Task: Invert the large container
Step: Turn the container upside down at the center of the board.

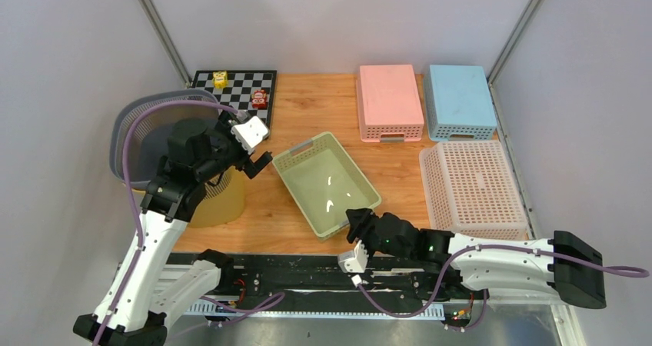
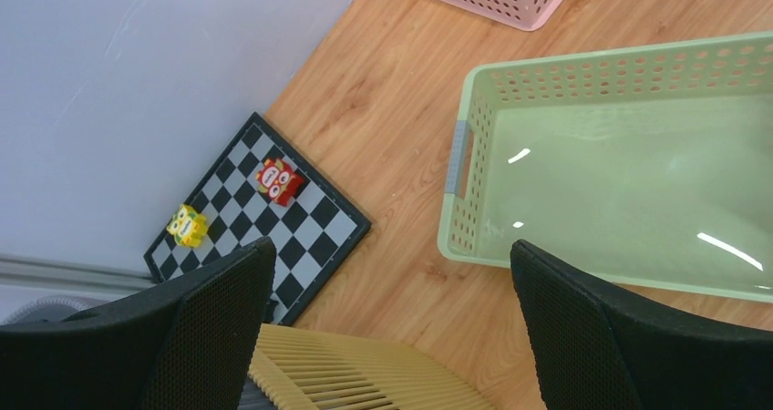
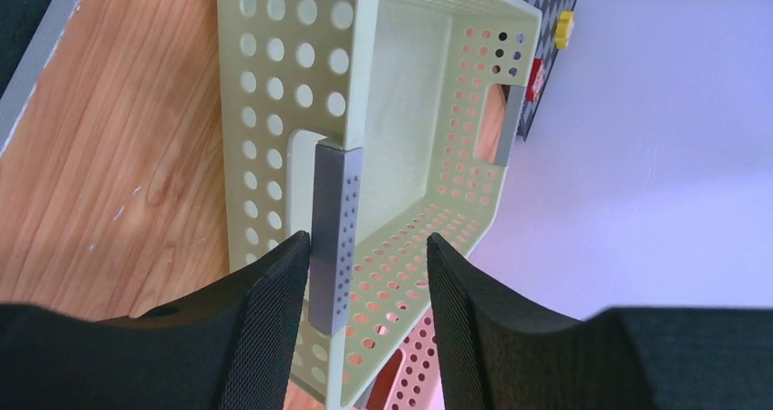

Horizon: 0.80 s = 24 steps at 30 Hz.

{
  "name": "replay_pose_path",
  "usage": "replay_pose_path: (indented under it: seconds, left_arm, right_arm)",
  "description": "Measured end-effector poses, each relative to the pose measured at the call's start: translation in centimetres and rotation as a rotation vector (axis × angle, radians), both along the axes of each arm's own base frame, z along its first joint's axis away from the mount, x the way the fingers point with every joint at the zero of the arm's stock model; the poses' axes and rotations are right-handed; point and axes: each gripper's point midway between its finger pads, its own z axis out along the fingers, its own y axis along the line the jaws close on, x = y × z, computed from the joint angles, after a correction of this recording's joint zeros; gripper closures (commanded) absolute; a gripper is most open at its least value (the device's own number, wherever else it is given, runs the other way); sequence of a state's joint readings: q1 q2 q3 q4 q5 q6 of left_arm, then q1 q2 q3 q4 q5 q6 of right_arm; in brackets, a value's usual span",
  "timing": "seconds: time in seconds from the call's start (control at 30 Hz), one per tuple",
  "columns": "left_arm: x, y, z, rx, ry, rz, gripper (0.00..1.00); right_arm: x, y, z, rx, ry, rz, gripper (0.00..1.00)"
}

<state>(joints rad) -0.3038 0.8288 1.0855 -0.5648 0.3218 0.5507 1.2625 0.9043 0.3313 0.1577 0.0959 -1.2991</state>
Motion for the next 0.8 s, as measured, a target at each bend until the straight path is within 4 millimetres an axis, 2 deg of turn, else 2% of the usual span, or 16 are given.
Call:
replay_pose_path:
  seconds: [0.1, 0.27, 0.47, 0.7, 0.8]
  left_arm:
    - [0.0, -0.1, -0.1, 0.001, 0.000, -0.005, 0.00]
    - [0.0, -0.2, -0.1, 0.000, 0.000, -0.010, 0.00]
    - [-0.1, -0.2, -0.1, -0.002, 0.000, -0.015, 0.00]
    - [-0.2, -0.3, -0.1, -0.004, 0.001, -0.022, 0.00]
    - [-0.2, -0.4, -0.1, -0.005, 0.001, -0.026, 0.00]
  right_arm:
    - [-0.1, 0.4, 0.3, 0.018, 0.000, 0.009, 0.48]
    - [0.0, 0.8, -0.5, 0.001, 0.007, 0.013, 0.48]
    - [0.4, 1.6, -0.6, 0.032, -0.006, 0.008, 0.49]
    - [1.0, 1.9, -2.1, 0.020, -0.022, -0.017, 0.47]
    - [1.3, 2.1, -2.4, 0.024, -0.030, -0.026, 0.50]
